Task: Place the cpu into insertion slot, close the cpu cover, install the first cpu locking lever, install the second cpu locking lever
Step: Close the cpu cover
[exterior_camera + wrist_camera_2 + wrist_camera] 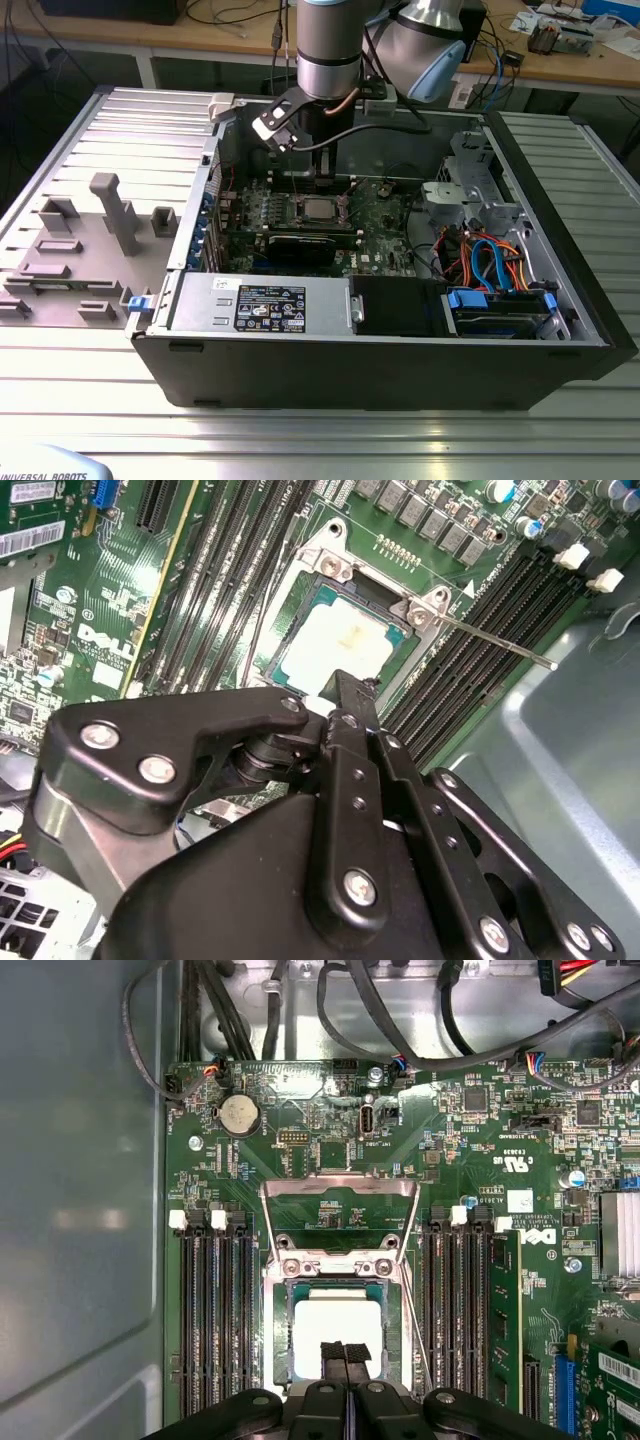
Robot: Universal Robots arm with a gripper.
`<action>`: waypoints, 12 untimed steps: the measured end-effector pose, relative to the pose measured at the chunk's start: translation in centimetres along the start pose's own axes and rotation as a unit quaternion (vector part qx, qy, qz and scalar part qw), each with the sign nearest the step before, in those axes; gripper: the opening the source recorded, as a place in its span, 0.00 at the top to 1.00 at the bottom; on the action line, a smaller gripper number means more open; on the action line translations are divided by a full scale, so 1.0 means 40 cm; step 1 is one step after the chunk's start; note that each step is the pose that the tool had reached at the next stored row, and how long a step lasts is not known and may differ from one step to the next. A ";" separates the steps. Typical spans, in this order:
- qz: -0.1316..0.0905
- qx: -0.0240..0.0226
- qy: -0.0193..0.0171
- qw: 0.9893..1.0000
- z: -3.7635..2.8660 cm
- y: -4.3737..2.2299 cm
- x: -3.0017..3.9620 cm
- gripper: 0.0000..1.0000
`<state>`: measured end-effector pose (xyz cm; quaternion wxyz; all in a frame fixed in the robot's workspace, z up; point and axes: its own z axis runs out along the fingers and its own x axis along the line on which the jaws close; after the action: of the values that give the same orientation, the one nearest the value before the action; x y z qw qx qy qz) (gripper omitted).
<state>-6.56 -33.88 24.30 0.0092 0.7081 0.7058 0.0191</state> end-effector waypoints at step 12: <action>0.000 0.017 0.000 1.000 0.002 0.011 0.000 0.89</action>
<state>-6.11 -33.88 24.24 -0.0025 0.7081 0.7061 0.0074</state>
